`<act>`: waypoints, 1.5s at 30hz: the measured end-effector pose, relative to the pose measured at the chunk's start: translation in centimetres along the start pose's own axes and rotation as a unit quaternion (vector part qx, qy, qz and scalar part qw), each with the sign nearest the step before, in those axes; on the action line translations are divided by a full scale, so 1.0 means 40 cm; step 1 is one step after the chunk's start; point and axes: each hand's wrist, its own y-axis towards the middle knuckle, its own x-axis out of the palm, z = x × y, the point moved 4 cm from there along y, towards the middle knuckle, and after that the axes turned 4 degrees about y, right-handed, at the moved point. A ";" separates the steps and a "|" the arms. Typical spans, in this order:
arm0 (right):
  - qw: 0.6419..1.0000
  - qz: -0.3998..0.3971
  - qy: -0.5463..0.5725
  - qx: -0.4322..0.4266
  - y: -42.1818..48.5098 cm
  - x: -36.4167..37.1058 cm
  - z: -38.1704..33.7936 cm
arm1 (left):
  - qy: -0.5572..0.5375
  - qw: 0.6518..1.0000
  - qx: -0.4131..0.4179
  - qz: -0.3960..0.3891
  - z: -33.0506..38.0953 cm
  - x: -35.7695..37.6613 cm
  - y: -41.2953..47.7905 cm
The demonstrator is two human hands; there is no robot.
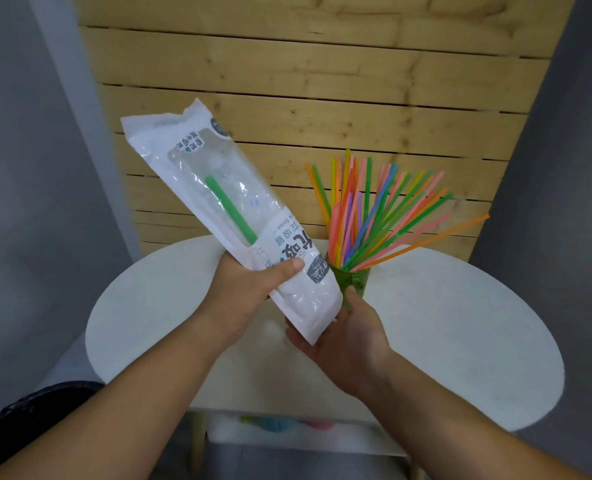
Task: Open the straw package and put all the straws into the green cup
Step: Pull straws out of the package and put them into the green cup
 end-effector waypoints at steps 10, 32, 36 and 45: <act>0.998 -0.017 -0.055 -0.022 0.005 0.002 -0.009 | -0.029 0.999 0.024 -0.021 0.027 -0.012 0.004; 0.997 -0.055 -0.054 -0.019 -0.003 0.024 -0.050 | -0.098 0.994 -0.018 0.041 0.028 -0.029 0.005; 0.994 -0.100 -0.031 0.001 -0.019 0.043 -0.044 | -0.081 0.996 -0.032 0.000 0.019 -0.006 0.000; 0.998 -0.056 -0.035 -0.024 -0.012 0.039 -0.012 | -0.130 0.990 -0.047 0.034 0.039 0.028 -0.007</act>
